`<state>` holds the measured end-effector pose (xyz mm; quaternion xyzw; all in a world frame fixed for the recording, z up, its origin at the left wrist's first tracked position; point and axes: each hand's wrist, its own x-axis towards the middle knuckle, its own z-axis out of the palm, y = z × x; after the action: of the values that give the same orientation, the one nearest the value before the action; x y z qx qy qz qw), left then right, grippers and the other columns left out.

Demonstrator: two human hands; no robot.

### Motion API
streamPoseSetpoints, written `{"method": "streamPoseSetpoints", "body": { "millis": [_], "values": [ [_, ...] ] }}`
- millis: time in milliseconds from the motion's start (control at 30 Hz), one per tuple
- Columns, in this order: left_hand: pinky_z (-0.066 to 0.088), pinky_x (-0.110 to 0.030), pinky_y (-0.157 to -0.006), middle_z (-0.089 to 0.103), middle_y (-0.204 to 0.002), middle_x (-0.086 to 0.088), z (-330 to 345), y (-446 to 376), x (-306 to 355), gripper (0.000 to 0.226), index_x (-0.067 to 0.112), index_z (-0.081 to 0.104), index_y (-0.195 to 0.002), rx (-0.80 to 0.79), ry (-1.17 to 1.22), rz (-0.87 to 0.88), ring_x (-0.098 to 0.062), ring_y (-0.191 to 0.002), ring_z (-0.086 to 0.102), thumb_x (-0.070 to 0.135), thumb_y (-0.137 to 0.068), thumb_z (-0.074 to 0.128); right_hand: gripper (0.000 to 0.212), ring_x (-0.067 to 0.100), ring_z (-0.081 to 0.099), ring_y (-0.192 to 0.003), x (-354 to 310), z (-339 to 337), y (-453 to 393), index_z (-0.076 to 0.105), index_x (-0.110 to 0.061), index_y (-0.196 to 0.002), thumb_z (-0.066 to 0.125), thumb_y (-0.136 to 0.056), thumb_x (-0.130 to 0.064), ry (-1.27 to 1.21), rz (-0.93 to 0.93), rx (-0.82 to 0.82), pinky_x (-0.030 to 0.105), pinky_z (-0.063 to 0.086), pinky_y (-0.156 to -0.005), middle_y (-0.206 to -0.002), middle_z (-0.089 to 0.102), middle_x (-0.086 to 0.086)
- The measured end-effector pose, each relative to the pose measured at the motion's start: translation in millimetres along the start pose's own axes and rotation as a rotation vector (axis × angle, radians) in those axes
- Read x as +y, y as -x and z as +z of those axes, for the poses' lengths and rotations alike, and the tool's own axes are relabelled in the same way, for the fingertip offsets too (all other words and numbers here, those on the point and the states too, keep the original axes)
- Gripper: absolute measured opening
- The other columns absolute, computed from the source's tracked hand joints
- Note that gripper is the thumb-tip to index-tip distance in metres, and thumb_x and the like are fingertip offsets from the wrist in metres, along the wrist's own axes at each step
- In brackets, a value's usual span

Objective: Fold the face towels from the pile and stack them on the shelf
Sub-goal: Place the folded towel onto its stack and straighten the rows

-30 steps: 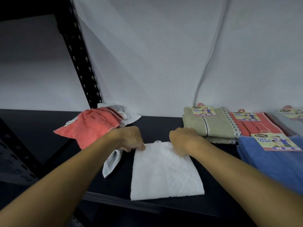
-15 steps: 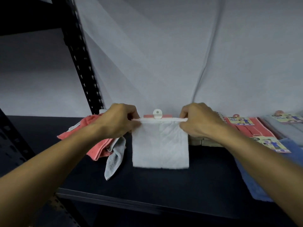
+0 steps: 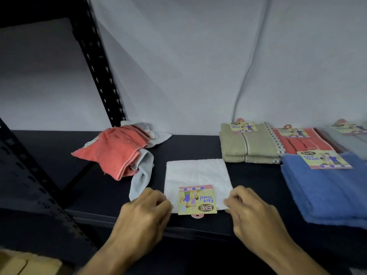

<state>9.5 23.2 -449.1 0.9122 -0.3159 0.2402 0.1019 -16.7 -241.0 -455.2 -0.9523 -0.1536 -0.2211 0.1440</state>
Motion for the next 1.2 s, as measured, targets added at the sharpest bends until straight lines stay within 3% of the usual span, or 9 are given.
{"method": "streamPoseSetpoints", "body": {
  "millis": [167,233,300,400,467,567,700,933,1200],
  "values": [
    [0.044,-0.017,-0.055,0.056,-0.092,0.017,-6,6,4,0.008,0.025,0.066,-0.087,-0.059,0.065,-0.008,-0.007,-0.085,0.057,0.027,-0.084,0.059,0.030,0.005,0.048,-0.073,5,-3,9,0.066,-0.024,-0.069,0.088,-0.056,-0.008,-0.025,-0.010,-0.094,0.005,0.020,-0.040,-0.081,0.052,-0.017],
    [0.042,-0.012,-0.064,0.055,-0.095,0.019,-10,10,4,0.011,0.026,0.066,-0.089,-0.096,0.103,-0.013,-0.003,-0.090,0.055,0.023,-0.079,0.064,0.022,0.004,0.051,-0.078,8,-9,11,0.069,-0.029,-0.077,0.084,-0.063,-0.021,-0.043,-0.014,-0.138,0.006,0.027,-0.043,-0.085,0.052,-0.020],
    [0.044,-0.014,-0.070,0.053,-0.102,0.022,-15,8,2,0.019,0.028,0.066,-0.096,-0.096,0.161,-0.070,0.000,-0.100,0.052,0.027,-0.078,0.062,0.012,0.002,0.051,-0.087,10,-16,7,0.071,-0.034,-0.086,0.067,-0.076,-0.038,-0.066,0.018,-0.151,0.006,0.031,-0.051,-0.090,0.052,-0.023],
    [0.047,-0.026,-0.082,0.047,-0.124,0.023,-17,-18,0,0.038,0.030,0.057,-0.119,-0.082,0.187,-0.224,0.002,-0.121,0.040,0.045,-0.087,0.044,0.036,-0.003,0.041,-0.108,7,-21,-19,0.066,-0.035,-0.113,0.043,-0.087,-0.042,-0.160,0.079,-0.101,0.010,0.035,-0.066,-0.111,0.050,-0.025],
    [0.032,-0.027,-0.107,0.035,-0.147,0.017,-7,-45,0,0.054,0.026,0.043,-0.142,-0.176,0.179,-0.274,0.000,-0.139,0.023,0.050,-0.096,0.028,0.042,-0.002,0.025,-0.130,1,-13,-45,0.049,-0.030,-0.137,0.036,-0.098,-0.036,-0.155,0.089,-0.161,0.022,0.041,-0.087,-0.137,0.037,-0.018],
    [-0.006,-0.024,-0.118,0.002,-0.165,0.008,20,-79,-1,0.061,0.021,0.009,-0.158,-0.430,0.149,-0.264,-0.002,-0.149,-0.011,0.048,-0.104,0.017,0.053,0.009,-0.004,-0.147,-9,11,-77,0.016,-0.016,-0.154,0.022,-0.105,-0.034,-0.078,0.088,-0.360,0.027,0.012,-0.116,-0.161,0.006,-0.002],
    [-0.011,-0.033,-0.122,-0.014,-0.164,0.007,46,-89,-12,0.061,0.022,-0.007,-0.157,-0.616,0.096,-0.263,-0.001,-0.145,-0.023,0.048,-0.104,0.012,0.058,0.012,-0.019,-0.146,-4,37,-87,-0.005,-0.012,-0.154,0.012,-0.105,-0.039,-0.077,0.131,-0.537,0.027,-0.010,-0.118,-0.161,-0.016,0.003],
    [-0.012,-0.034,-0.121,-0.015,-0.163,0.015,50,-82,-21,0.058,0.035,-0.007,-0.156,-0.645,0.104,-0.286,0.004,-0.143,-0.023,0.051,-0.103,0.011,0.059,0.009,-0.024,-0.144,2,47,-86,-0.012,-0.015,-0.152,0.009,-0.104,-0.042,-0.042,0.138,-0.565,0.029,-0.014,-0.118,-0.159,-0.022,-0.001],
    [-0.003,-0.047,-0.122,-0.011,-0.165,0.008,38,-86,-16,0.055,0.044,-0.005,-0.154,-0.710,-0.010,-0.270,-0.011,-0.150,-0.013,0.055,-0.102,0.007,0.060,0.008,-0.023,-0.144,5,43,-91,-0.011,-0.016,-0.153,0.010,-0.104,-0.044,-0.067,0.101,-0.603,0.029,-0.012,-0.118,-0.159,-0.021,-0.002]
  ]
}}
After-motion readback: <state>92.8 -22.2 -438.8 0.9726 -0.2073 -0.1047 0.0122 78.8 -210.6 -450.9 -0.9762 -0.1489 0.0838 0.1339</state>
